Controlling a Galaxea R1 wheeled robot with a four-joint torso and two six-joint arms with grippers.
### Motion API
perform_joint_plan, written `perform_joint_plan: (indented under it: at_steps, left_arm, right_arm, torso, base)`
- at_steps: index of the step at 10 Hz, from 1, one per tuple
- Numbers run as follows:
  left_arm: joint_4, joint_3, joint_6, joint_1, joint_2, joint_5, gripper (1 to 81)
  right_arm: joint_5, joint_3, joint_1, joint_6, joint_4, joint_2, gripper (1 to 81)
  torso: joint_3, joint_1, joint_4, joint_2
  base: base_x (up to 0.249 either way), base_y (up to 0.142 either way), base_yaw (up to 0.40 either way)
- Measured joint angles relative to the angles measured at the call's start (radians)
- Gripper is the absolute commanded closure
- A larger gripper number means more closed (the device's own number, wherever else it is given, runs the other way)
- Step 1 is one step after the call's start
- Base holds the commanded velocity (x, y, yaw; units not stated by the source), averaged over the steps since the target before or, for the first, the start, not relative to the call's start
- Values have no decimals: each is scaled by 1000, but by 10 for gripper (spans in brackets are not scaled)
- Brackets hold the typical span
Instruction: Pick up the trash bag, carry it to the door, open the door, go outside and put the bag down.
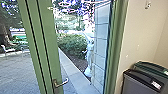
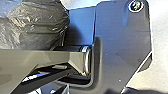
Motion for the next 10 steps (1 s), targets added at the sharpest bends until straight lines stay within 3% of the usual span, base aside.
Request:
perform_joint_plan:
  at_steps: [10]
  left_arm:
    - [-1,0,-1,4,0,1,811]
  right_arm:
    - [11,16,-5,0,3,-15,10]
  torso:
    - [0,0,0,0]
  base:
    - [0,0,0]
